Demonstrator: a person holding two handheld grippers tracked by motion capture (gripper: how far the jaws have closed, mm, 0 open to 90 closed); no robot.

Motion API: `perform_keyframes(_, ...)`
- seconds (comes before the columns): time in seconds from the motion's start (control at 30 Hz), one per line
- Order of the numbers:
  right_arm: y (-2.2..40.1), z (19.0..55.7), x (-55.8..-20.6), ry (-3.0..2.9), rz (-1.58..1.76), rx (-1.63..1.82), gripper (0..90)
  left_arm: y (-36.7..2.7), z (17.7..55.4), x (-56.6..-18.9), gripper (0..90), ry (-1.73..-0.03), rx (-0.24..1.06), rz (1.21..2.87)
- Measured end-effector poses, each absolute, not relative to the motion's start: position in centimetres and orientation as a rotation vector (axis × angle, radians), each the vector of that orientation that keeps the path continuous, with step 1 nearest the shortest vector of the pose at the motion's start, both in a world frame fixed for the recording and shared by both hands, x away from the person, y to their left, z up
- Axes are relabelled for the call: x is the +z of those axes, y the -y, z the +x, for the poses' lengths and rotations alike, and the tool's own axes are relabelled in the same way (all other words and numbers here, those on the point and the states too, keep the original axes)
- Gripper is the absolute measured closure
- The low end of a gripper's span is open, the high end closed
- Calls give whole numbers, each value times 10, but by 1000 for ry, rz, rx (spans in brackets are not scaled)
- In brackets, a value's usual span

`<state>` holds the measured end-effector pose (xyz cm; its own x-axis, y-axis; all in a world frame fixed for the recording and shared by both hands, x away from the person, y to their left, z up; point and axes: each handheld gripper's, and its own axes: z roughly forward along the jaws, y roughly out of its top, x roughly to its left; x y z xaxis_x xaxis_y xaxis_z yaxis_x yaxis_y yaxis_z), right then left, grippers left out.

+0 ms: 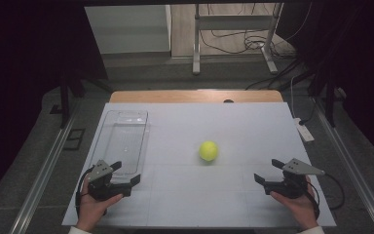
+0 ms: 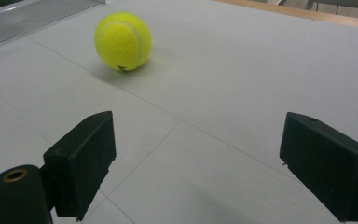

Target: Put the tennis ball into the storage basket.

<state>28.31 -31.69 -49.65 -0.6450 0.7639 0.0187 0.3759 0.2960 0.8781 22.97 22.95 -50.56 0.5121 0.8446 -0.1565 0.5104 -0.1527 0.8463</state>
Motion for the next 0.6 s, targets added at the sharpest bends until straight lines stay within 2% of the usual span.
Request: perform_keyframes(0.6, 313, 279, -498, -2187, 1005, 1264, 117, -228, 228, -505, 104, -1117, 460, 1822)
